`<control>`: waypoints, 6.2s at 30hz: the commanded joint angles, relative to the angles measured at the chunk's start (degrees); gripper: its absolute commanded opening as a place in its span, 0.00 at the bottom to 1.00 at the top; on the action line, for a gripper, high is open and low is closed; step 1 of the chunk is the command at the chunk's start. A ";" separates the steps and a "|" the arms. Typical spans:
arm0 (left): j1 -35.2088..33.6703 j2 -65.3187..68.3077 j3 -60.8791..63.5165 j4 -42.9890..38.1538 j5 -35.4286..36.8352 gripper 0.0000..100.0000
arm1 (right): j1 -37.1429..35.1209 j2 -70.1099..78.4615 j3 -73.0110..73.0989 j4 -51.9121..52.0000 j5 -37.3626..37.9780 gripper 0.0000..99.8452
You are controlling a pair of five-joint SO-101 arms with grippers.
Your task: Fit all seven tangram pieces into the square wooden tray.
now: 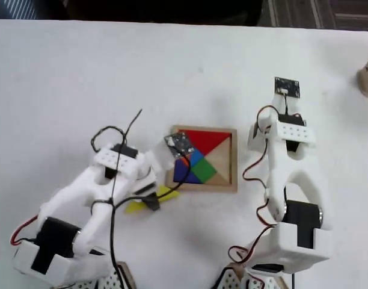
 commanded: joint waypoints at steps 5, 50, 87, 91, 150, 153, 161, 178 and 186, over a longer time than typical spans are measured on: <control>1.19 -2.24 -0.70 -6.51 -5.36 0.31 | -0.57 -2.59 -2.20 -0.22 1.23 0.16; 2.86 -0.57 -2.37 -4.04 -16.88 0.41 | -1.27 -2.51 -2.02 -1.01 1.41 0.16; -5.41 3.65 -7.56 -0.35 -2.81 0.21 | -1.19 -2.51 -2.02 -1.01 1.49 0.16; -7.69 3.65 -8.00 -0.44 1.14 0.21 | -1.27 -2.51 -2.02 -1.01 1.49 0.16; -22.73 -9.36 -3.34 6.24 28.13 0.25 | -3.21 0.04 -2.46 -1.01 4.75 0.16; -21.41 -9.36 -3.43 6.42 28.48 0.27 | -3.21 0.04 -2.55 -1.01 4.75 0.16; -20.53 -9.36 -14.42 20.92 28.22 0.28 | -3.21 0.04 -2.55 -1.01 4.75 0.16; -20.62 15.87 -31.56 26.73 28.57 0.28 | -3.12 0.04 -2.55 -1.01 4.84 0.16; -20.97 20.79 -33.93 26.90 28.66 0.28 | -3.03 0.04 -2.55 -1.01 4.84 0.16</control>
